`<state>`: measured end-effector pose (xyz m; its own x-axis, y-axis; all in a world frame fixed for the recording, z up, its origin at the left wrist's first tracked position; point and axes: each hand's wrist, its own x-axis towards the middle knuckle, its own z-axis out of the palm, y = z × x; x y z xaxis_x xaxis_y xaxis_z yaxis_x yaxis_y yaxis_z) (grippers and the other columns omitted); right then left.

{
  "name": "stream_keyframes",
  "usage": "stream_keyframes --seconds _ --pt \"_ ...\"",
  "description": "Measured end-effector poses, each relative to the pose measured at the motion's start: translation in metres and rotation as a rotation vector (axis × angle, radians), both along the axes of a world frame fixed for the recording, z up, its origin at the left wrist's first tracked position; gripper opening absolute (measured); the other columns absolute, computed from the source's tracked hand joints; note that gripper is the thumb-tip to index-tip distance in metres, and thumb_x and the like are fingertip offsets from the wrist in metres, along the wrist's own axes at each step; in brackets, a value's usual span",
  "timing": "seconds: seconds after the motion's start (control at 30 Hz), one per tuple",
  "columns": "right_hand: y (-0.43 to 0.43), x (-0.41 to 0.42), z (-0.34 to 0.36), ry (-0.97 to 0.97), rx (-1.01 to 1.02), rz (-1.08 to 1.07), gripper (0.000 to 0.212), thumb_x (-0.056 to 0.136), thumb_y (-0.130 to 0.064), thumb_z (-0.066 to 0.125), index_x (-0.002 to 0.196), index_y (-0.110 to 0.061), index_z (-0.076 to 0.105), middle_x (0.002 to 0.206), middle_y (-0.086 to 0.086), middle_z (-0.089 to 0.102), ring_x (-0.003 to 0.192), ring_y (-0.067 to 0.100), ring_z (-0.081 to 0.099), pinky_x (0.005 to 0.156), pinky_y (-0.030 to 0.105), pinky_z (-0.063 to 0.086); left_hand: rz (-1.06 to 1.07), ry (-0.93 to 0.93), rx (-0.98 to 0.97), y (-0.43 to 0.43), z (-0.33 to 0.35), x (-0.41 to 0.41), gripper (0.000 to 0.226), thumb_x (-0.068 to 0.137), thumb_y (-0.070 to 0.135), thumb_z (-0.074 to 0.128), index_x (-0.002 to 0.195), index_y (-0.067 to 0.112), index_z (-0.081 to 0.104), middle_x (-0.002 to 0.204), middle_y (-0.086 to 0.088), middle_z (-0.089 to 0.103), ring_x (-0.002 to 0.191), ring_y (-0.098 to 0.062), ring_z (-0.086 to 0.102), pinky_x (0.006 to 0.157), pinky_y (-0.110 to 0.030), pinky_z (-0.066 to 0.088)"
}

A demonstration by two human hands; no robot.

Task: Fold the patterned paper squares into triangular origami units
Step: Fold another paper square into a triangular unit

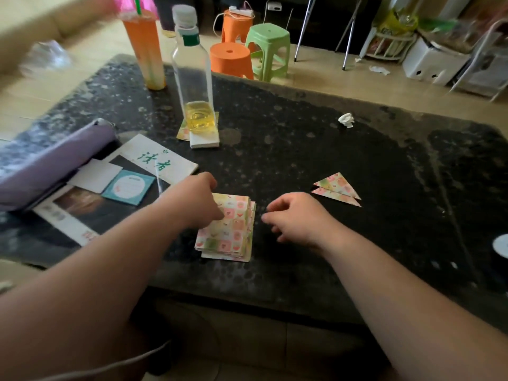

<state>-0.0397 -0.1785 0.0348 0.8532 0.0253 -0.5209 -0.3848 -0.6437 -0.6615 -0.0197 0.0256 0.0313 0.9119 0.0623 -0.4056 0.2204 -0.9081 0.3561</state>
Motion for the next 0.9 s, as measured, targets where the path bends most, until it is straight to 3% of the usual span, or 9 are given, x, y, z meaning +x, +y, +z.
stream_keyframes --seconds 0.13,0.23,0.4,0.57,0.63,0.9 --pt "0.035 -0.006 -0.02 0.1 0.262 -0.146 0.014 0.093 -0.012 0.074 0.103 -0.022 0.071 0.1 0.0 0.076 0.09 0.015 0.076 0.081 0.039 0.064 0.027 -0.009 -0.031 0.004 -0.014 -0.012 0.092 0.075 0.028 0.087 0.151 0.026 0.036 0.142 -0.004 0.051 0.122 -0.025 0.056 0.098 -0.04 0.053" --pt "0.045 -0.014 -0.024 0.139 0.383 -0.274 0.026 0.095 -0.002 0.069 0.087 -0.026 0.064 0.092 0.003 0.075 0.086 0.018 0.076 0.08 0.038 0.064 0.067 0.006 -0.101 0.007 -0.018 -0.019 0.095 0.074 0.025 0.089 0.152 0.028 0.033 0.139 -0.003 0.054 0.119 -0.025 0.059 0.095 -0.04 0.055" --pt "0.046 -0.02 -0.024 0.169 0.384 -0.365 0.024 0.097 -0.001 0.063 0.087 -0.023 0.064 0.101 0.007 0.072 0.093 0.021 0.074 0.086 0.041 0.063 0.149 0.011 -0.219 0.013 -0.02 -0.02 0.084 0.079 0.02 0.086 0.148 0.028 0.04 0.127 0.001 0.063 0.108 -0.02 0.063 0.082 -0.033 0.055" --pt "0.046 -0.023 -0.021 0.179 0.39 -0.361 0.025 0.1 -0.002 0.059 0.087 -0.023 0.066 0.092 0.003 0.072 0.089 0.018 0.074 0.087 0.039 0.063 0.202 -0.061 -0.301 0.015 -0.014 -0.018 0.07 0.084 0.018 0.08 0.145 0.028 0.046 0.124 0.004 0.066 0.107 -0.018 0.064 0.083 -0.032 0.054" --pt "0.045 -0.023 -0.021 0.183 0.388 -0.357 0.025 0.099 -0.003 0.061 0.086 -0.023 0.065 0.092 0.002 0.072 0.088 0.016 0.074 0.086 0.038 0.063 0.195 -0.082 -0.321 0.014 -0.011 -0.019 0.068 0.087 0.018 0.078 0.146 0.027 0.046 0.126 0.005 0.067 0.104 -0.015 0.063 0.073 -0.026 0.05" --pt "0.048 -0.021 -0.028 0.184 0.352 -0.34 0.022 0.096 -0.008 0.065 0.114 -0.02 0.07 0.112 0.004 0.072 0.103 0.02 0.072 0.091 0.042 0.061 0.215 -0.191 -0.412 0.012 -0.009 -0.025 0.046 0.088 0.017 0.076 0.131 0.025 0.062 0.12 0.008 0.07 0.095 -0.008 0.062 0.066 -0.016 0.042"
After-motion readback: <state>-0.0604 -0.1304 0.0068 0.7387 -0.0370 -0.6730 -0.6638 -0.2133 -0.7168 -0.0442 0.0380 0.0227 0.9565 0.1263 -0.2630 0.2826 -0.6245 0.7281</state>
